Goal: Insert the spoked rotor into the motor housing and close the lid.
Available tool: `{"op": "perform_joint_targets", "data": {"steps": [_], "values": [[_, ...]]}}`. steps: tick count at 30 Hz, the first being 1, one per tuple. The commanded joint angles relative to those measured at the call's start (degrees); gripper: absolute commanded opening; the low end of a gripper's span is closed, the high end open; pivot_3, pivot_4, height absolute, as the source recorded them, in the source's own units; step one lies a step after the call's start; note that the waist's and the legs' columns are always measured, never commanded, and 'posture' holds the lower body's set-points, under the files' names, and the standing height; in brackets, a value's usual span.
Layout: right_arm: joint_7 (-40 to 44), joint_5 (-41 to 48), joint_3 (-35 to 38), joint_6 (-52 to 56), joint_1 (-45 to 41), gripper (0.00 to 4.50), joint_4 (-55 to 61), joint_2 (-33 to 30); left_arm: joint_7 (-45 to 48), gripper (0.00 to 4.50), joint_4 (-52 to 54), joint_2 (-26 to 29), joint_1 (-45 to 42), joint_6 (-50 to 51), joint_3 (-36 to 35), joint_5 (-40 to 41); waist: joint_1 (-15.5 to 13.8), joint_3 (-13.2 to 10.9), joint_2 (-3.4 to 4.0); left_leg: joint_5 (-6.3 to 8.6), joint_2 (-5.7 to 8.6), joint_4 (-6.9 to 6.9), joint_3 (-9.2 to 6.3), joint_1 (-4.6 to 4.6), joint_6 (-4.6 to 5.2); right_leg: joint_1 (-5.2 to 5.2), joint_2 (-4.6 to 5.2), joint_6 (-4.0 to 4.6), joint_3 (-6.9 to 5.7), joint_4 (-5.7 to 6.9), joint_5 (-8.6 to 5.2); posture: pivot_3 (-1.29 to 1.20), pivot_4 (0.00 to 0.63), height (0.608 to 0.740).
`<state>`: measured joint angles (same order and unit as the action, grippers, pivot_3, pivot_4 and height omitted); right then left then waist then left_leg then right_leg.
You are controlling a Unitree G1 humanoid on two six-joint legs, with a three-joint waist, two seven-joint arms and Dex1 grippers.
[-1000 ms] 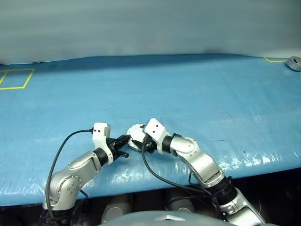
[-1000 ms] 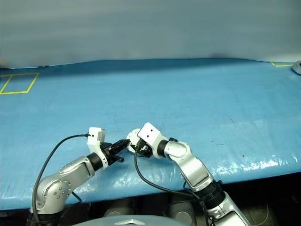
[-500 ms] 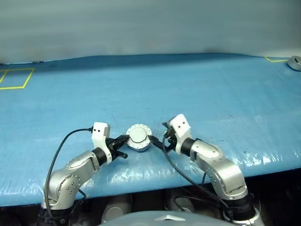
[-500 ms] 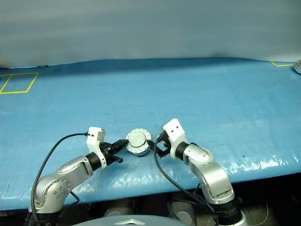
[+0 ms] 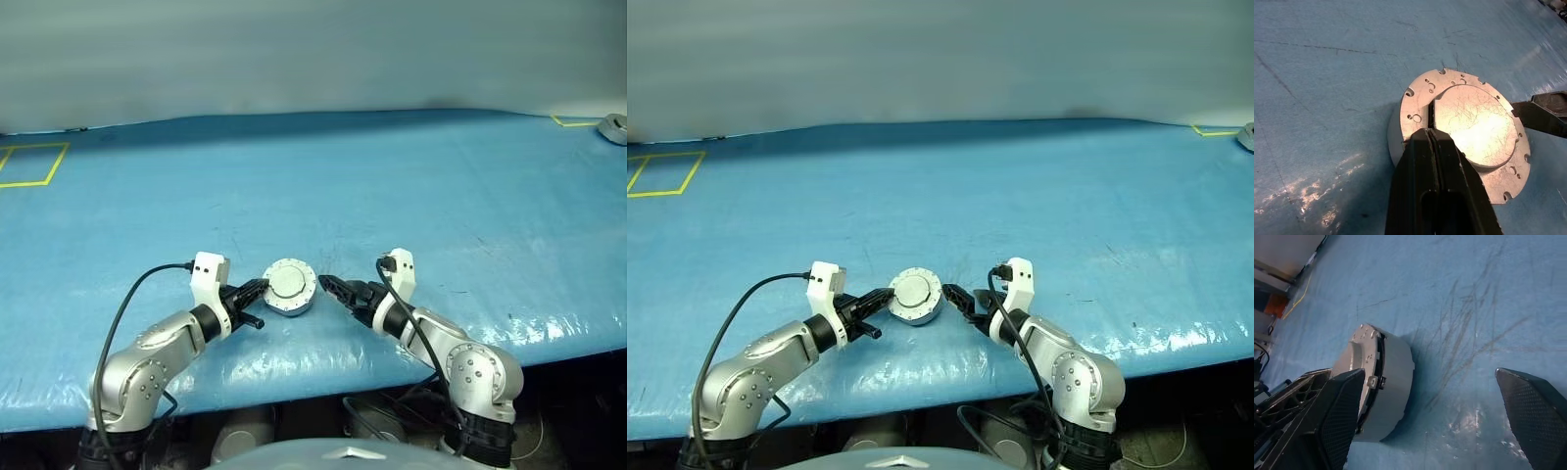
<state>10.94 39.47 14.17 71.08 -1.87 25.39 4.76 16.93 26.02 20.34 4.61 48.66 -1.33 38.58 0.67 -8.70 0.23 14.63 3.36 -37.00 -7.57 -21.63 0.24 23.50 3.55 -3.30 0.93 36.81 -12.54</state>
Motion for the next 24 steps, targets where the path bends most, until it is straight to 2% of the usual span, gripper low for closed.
{"op": "perform_joint_targets", "data": {"steps": [1, 13, 24], "values": [[-3.47, 4.84, 0.92, 0.01, -1.35, 4.49, -2.39, 9.38, 0.13, 0.0, -1.61, -0.15, 0.63, 0.83, 1.35, -1.35, 0.04, 0.03, 0.04, 0.0, -0.02, 0.0, 0.0, 0.0, 0.0, 0.0, -0.01, 0.02, 0.0, 0.0, -0.01, 0.0, 0.15, 0.74], [-12.33, 25.49, -0.14, -1.34, -0.32, 4.49, -12.51, 9.47, 1.1, 0.0, -1.85, -0.16, 0.86, 0.48, 1.72, -2.55, 0.17, 0.1, 0.02, 0.0, -0.04, -0.01, 0.01, 0.05, 0.0, -0.05, -0.03, 0.03, -0.01, -0.01, -0.03, 0.0, 0.15, 0.74], [-17.4, 35.25, -5.07, -4.81, 0.32, 4.49, -17.19, 6.21, 1.62, 0.0, -1.77, -0.42, 1.1, 0.45, 1.71, -3.36, 0.16, 0.1, 0.04, 0.0, -0.03, 0.01, 0.02, 0.03, 0.01, -0.04, -0.03, 0.03, -0.01, -0.03, -0.04, 0.0, 0.15, 0.74]]}}
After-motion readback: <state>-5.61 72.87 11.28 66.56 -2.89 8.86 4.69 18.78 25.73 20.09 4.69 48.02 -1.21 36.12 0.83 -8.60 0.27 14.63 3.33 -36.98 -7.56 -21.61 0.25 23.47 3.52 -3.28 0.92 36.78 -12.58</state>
